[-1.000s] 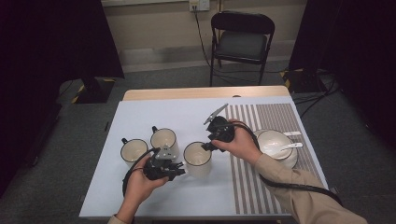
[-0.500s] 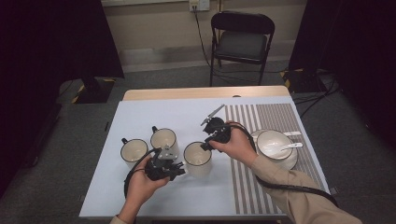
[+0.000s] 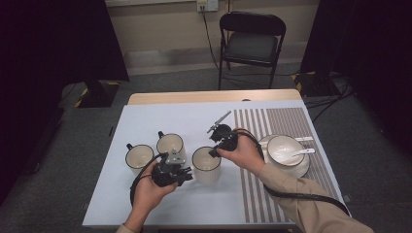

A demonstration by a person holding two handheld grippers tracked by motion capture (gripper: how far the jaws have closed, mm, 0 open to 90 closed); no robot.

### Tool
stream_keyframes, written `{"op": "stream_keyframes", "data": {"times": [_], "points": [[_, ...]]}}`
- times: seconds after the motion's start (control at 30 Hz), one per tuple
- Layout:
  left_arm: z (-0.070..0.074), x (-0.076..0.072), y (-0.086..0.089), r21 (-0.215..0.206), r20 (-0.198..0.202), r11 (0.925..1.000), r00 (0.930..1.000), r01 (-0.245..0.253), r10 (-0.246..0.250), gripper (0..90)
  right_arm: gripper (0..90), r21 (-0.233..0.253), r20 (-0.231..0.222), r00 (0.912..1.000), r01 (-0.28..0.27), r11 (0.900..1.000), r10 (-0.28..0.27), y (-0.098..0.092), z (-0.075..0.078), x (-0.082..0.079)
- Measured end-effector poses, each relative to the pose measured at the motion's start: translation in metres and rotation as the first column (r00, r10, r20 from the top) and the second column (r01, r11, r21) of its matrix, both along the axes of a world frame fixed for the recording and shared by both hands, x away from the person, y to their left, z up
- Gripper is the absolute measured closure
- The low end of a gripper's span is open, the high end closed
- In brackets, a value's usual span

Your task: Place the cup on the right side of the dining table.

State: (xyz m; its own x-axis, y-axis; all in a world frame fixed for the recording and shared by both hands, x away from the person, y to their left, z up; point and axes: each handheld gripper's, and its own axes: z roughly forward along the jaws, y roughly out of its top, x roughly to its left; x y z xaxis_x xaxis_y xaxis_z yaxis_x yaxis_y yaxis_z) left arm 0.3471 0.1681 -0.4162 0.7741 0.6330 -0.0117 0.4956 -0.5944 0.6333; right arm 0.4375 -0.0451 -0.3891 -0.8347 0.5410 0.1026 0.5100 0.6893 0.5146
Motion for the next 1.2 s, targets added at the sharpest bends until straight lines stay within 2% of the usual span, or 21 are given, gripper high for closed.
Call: {"op": "stream_keyframes", "data": {"times": [0.17, 0.57, 0.8, 1.2], "points": [[0.001, 0.0, -0.001, 0.009, 0.003, 1.0, 1.0, -0.004, 0.004, 77.6, 82.5, -0.032, 0.036, 0.9993, 0.006, 0.999, -0.005, 0.004, 0.0, -0.003], [0.002, 0.001, -0.006, 0.043, 0.019, 0.9991, 0.9998, -0.002, 0.001, 77.6, 83.3, -0.089, 0.063, 0.998, 0.0, 0.996, 0.006, 0.007, 0.005, -0.006], [0.005, 0.005, -0.011, 0.029, 0.023, 0.9996, 0.9997, 0.001, -0.002, 77.6, 83.4, -0.097, 0.06, 0.9982, 0.013, 0.995, -0.007, 0.002, 0.011, -0.003], [0.015, 0.019, -0.022, 0.05, 0.036, 0.9986, 0.9992, 0.015, -0.016, 77.6, 83.5, -0.1, 0.077, 0.9964, 0.043, 0.994, -0.035, -0.01, 0.02, 0.005]]}}
